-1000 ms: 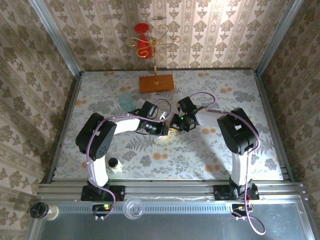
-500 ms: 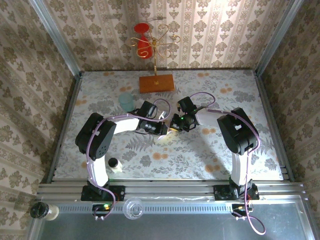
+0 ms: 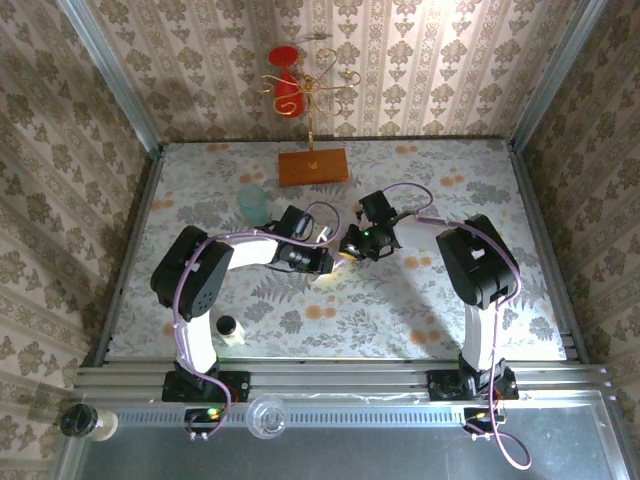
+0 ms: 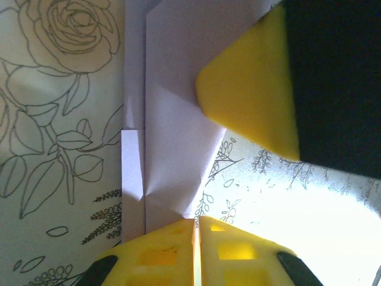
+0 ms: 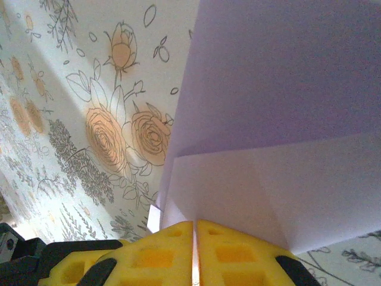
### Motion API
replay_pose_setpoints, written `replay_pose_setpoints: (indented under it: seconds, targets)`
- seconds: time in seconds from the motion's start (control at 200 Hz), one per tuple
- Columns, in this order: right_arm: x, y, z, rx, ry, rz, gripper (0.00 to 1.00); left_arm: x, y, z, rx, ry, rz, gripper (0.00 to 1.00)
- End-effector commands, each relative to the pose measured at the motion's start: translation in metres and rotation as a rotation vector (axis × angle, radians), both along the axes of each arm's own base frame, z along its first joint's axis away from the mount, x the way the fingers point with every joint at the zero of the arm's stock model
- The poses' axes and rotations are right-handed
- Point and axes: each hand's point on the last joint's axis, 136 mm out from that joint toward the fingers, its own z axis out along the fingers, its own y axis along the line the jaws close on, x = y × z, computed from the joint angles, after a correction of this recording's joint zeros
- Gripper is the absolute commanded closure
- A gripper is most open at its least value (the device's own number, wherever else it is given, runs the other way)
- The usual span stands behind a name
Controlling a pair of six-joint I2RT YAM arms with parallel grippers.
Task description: Fold a paper plane with a square sheet of paper (pick it up from the middle)
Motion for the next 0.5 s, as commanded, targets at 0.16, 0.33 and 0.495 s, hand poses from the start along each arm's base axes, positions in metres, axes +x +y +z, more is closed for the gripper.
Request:
replay_pose_setpoints:
  seconds: [0.16,0.33,0.495]
  targets:
    - [0.019,-0.012,0.028,0.007,-0.103,-0.004,0.87,0.002,0.01,-0.007,0.007,0.037,0.055,0.88]
    - [0.023,-0.018,0.018,-0.032,-0.089,0.003,0.86,0.001,0.009,-0.007,-0.005,0.048,0.057,0.88]
    - [0.028,-0.017,0.015,-0.048,-0.089,0.014,0.86,0.003,0.008,-0.002,-0.016,0.044,0.056,0.88]
